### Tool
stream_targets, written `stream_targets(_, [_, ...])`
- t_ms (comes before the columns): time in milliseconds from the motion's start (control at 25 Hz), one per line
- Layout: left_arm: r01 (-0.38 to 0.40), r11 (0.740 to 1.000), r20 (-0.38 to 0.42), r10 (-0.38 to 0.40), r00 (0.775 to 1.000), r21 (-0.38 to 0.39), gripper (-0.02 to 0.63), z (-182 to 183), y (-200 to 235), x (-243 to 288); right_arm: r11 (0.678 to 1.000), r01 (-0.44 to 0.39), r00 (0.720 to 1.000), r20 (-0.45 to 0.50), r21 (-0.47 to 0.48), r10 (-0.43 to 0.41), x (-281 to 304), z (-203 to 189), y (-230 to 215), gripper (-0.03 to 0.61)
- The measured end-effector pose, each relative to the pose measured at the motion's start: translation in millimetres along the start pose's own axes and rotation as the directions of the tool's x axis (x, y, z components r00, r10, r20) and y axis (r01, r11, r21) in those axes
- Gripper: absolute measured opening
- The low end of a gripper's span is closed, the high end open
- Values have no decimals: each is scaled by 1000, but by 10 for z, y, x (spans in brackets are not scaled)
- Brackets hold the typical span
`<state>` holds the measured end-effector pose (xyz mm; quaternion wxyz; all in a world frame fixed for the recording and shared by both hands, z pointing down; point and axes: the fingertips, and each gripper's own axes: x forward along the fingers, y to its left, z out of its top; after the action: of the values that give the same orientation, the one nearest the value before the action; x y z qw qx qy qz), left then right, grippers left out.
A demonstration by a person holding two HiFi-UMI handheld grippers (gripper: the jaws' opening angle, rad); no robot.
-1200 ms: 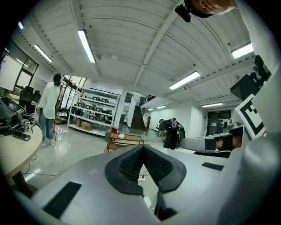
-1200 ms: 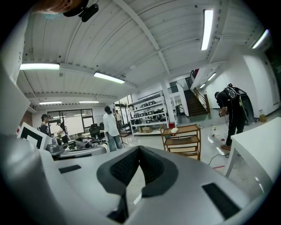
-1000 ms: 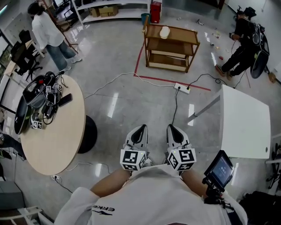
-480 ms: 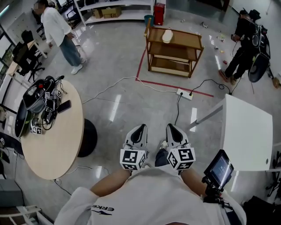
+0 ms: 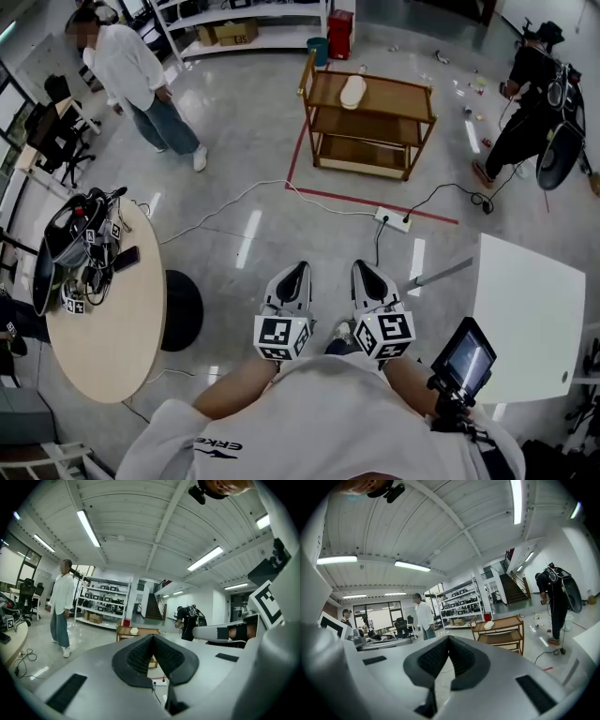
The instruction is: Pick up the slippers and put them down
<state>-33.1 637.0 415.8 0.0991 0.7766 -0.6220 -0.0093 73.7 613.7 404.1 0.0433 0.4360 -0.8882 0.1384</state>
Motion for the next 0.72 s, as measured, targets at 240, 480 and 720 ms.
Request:
stream_targets(240, [-36,999,-15,36,999,18,2,68,-105,667,1000,-17,1000,1,12,17,326,188,-569,3])
stream_targets(480, [-56,998,-52,57,997,21,2,78,-29,1114,1000,-3,1000,-1,30,3,639,298,-890,4])
stream_targets(720, [-8,1000,-55,9,998,18,2,111,138,1682,999,32,999,-9,25,-31,1062,411,-1215,4])
